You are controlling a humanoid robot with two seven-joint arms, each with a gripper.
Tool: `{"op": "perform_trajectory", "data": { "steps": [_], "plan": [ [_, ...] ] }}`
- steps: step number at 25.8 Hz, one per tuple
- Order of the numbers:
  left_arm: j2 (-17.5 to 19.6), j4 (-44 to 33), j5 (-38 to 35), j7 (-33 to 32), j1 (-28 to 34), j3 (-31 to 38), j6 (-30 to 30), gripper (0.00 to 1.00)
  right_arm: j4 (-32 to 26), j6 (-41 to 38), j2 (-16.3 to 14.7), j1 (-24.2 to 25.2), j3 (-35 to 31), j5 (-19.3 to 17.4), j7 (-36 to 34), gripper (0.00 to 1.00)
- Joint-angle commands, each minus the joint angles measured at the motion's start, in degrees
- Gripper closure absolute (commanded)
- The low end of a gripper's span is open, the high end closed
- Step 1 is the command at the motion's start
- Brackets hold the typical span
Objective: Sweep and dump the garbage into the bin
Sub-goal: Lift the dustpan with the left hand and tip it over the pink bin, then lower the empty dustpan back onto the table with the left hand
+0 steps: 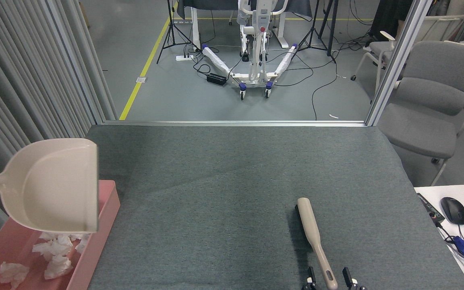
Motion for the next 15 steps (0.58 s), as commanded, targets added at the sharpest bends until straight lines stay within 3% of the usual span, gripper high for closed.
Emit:
{"op": "perform_trajectory", "data": {
  "steps": [1,5,9,12,15],
  "plan": [
    [-8.4,-6.1,-1.5,0.6,-4.5,-6.9,5.3,1.00,-2.6,0.0,0.3,2.0,0.0,0.1,-0.5,0.07],
    [-19.1,-7.9,-11.4,1.1,-5.7,-8.9,11.9,1.00,-4.7,0.0,0.3,2.7,-0.1,0.1,-0.8,0.07],
    [-29.2,-6.5,-23.6,1.2,-6.0,-11.3,14.2,1.00,-7.1,0.0,0.4,2.9,-0.2,0.1,-0.4,0.03],
    [-33.5,-3.5,-31.4,1.1,-5.7,-11.3,16.9,1.00,-8.8,0.0,0.4,2.9,-0.3,0.2,-0.1,0.02],
    [-37.0,-0.6,-34.1,1.1,-5.5,-11.4,16.5,1.00,-10.0,0.2,0.3,3.0,-0.4,0.3,0.0,0.02]
  ]
}}
